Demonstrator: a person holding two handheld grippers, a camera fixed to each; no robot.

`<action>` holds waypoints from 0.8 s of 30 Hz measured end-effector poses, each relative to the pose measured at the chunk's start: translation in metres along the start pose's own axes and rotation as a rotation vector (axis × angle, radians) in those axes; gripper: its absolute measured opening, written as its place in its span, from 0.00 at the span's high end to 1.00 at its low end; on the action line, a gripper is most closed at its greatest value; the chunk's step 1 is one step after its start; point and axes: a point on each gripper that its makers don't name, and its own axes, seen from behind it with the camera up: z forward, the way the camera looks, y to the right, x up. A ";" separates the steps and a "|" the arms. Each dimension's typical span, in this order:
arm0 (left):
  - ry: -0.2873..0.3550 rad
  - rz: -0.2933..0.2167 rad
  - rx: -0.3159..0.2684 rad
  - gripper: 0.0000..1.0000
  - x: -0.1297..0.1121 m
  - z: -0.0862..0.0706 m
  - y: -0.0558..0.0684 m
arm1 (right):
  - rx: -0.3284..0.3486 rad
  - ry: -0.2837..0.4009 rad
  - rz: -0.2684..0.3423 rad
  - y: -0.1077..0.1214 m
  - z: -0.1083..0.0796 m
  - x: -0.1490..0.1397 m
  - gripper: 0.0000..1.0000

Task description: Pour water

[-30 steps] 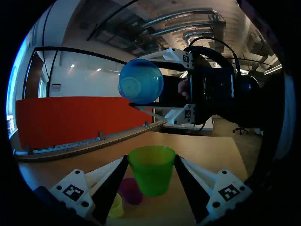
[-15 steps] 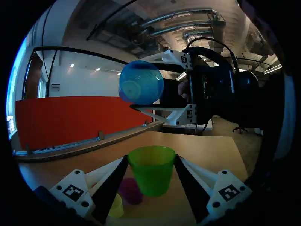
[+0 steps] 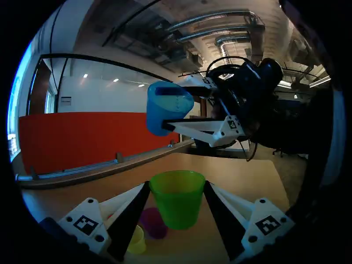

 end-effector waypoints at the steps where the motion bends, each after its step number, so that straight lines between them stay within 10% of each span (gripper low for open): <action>1: -0.001 0.001 0.000 0.11 0.000 0.000 0.000 | 0.003 0.001 0.054 -0.001 -0.001 -0.001 0.11; 11: -0.005 0.005 0.001 0.11 0.000 -0.001 -0.001 | 0.029 0.017 0.453 -0.008 -0.013 -0.006 0.11; 24: -0.019 0.007 -0.003 0.11 0.000 -0.002 0.000 | 0.058 0.008 0.679 -0.014 -0.021 -0.012 0.11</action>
